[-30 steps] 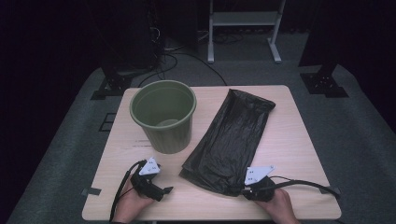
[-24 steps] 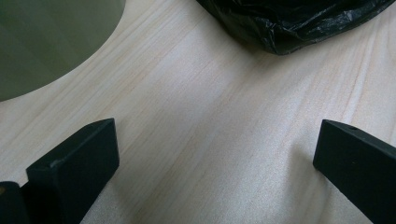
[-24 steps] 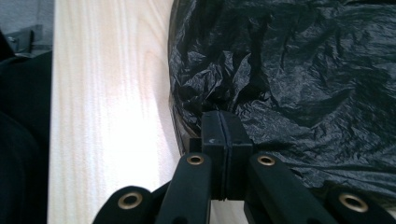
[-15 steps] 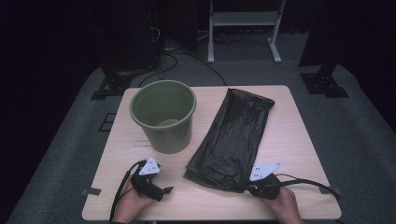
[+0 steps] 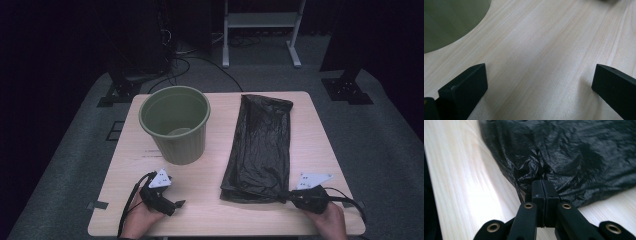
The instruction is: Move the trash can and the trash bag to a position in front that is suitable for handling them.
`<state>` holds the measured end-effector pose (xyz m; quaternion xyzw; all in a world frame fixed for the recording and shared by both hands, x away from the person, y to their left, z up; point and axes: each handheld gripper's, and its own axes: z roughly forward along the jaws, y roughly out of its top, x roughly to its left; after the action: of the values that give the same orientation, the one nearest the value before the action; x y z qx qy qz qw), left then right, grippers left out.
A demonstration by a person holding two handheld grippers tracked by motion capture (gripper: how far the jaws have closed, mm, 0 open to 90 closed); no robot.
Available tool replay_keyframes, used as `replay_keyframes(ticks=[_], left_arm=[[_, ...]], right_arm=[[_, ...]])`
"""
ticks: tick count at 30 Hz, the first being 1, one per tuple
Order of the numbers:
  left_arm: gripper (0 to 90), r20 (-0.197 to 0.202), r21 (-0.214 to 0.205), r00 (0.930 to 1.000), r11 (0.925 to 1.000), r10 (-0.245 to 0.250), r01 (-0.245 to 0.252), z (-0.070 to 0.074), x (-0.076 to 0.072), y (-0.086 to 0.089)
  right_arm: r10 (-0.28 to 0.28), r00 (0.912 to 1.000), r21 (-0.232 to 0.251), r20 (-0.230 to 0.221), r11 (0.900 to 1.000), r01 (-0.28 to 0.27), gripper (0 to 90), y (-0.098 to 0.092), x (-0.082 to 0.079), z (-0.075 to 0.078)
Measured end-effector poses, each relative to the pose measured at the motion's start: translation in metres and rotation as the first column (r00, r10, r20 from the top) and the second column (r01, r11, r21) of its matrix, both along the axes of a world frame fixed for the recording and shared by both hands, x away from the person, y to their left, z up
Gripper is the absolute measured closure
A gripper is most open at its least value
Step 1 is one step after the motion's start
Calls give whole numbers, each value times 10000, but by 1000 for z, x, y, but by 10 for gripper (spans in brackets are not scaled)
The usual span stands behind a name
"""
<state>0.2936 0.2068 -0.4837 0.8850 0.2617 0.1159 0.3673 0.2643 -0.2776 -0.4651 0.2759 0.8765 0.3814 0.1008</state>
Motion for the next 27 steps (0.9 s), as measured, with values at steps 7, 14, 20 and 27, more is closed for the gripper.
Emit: replay_keyframes(ticks=[7, 14, 20, 27], left_arm=[[0, 5, -11, 10000, 10000, 17, -17, 0, 0, 0], [0, 4, -11, 10000, 10000, 16, -16, 0, 0, 0], [0, 2, -13, 10000, 10000, 25, -25, 0, 0, 0], [0, 2, -14, 10000, 10000, 25, -25, 0, 0, 0]], right_arm=[[-1292, 9916, -122, 88, 9915, 1293, 791, -38, -2, 2], [-1489, 9883, 457, 333, 9880, 1473, 517, -31, 2, 21], [-1142, 9925, 517, 439, 9924, 1119, 389, -3, 17, 30], [-519, 9966, 574, 648, 9972, 482, 342, 40, 40, 38]])
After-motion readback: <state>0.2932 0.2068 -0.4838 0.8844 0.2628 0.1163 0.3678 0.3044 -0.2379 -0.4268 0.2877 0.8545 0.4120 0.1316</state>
